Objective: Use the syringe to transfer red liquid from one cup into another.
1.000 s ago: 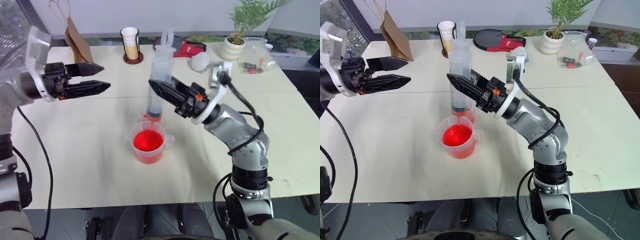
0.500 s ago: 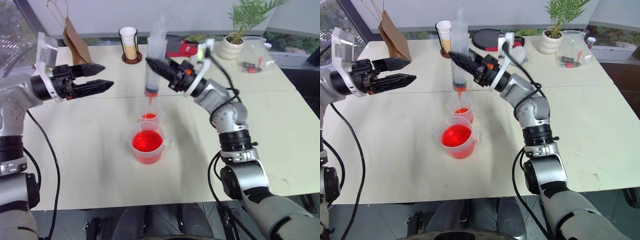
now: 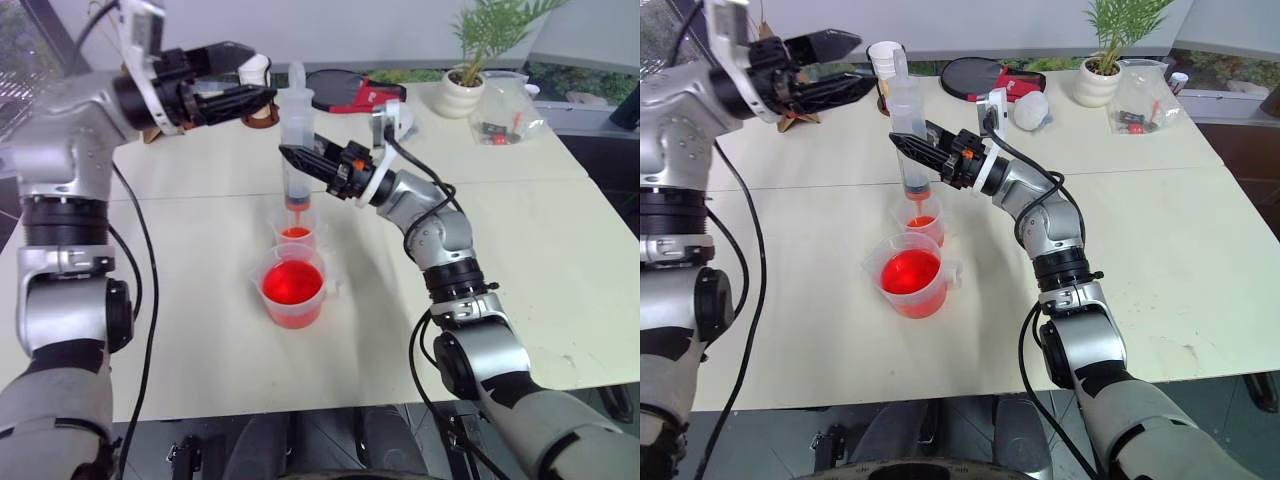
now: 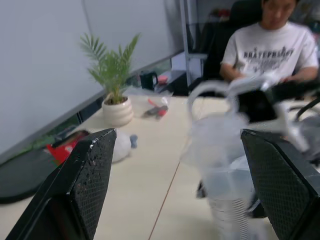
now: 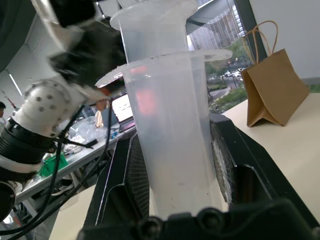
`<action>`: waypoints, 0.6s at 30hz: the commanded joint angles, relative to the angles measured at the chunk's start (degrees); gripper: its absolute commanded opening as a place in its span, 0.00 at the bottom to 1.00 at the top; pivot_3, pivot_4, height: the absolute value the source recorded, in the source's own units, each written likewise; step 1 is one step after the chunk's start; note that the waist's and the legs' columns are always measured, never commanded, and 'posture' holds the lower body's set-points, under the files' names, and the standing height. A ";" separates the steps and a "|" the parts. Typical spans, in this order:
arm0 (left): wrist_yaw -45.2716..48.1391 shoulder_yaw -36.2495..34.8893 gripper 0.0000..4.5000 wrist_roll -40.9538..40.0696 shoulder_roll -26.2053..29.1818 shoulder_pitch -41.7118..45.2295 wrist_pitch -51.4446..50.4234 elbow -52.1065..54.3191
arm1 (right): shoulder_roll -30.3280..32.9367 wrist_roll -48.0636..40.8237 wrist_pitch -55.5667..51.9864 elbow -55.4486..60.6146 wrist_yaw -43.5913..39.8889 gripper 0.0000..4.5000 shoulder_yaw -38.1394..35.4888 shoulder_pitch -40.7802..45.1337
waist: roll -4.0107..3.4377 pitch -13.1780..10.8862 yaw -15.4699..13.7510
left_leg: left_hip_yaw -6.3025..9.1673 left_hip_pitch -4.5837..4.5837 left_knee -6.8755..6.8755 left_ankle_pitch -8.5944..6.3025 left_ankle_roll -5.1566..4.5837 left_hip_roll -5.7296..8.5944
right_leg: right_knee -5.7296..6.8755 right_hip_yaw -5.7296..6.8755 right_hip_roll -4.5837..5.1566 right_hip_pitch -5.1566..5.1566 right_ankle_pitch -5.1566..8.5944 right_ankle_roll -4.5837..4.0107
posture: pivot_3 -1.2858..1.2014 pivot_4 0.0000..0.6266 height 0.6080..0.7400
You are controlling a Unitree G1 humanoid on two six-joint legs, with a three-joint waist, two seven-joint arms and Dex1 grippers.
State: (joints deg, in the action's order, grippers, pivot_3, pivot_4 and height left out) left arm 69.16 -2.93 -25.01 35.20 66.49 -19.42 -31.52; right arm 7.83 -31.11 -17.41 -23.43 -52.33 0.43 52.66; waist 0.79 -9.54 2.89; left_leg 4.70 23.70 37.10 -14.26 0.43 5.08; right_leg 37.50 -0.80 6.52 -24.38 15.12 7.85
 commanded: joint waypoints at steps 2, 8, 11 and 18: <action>0.05 -0.35 0.91 2.46 -1.84 4.56 5.69 -4.19 | -0.60 0.03 -0.15 5.71 -0.64 0.31 0.35 -0.42 | 0.00 0.00 -0.16 | 0.00 0.02 0.02 0.00 0.00 0.00 | 0.00 0.00 0.01 0.00 0.00 0.00 | 0.52 0.24 0.99; 1.95 -1.22 0.91 2.81 -3.60 7.35 7.45 -8.54 | -0.79 0.43 -1.52 8.78 -0.26 0.31 0.81 -2.25 | 0.00 0.00 -0.24 | -0.01 0.02 0.03 -0.01 -0.01 0.02 | 0.00 0.00 0.03 0.00 0.00 0.00 | 0.52 0.24 0.99; 3.91 -1.14 0.91 2.48 -3.32 7.38 6.44 -8.31 | -0.97 0.27 -1.88 8.77 0.29 0.31 0.32 -2.55 | 0.00 0.00 -0.17 | -0.01 0.02 0.03 -0.01 -0.01 0.02 | 0.04 0.00 0.02 -0.01 0.00 0.00 | 0.52 0.24 0.99; 6.89 -1.54 0.91 2.30 0.17 5.20 3.50 -6.32 | -1.35 -0.03 -2.10 8.00 1.09 0.31 -0.81 -2.32 | 0.00 0.00 0.26 | -0.01 0.02 0.03 -0.01 -0.01 0.02 | 0.36 -0.01 0.02 -0.07 0.00 0.00 | 0.52 0.24 0.99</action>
State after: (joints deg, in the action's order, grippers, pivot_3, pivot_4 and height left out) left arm 75.59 -2.67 -22.19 33.50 70.88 -15.44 -40.02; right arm 6.99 -30.53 -19.66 -17.95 -50.83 -0.33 49.51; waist 0.79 -9.54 3.15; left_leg 4.70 23.72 37.13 -14.26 0.41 5.10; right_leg 37.87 -0.81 6.55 -24.45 15.12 7.85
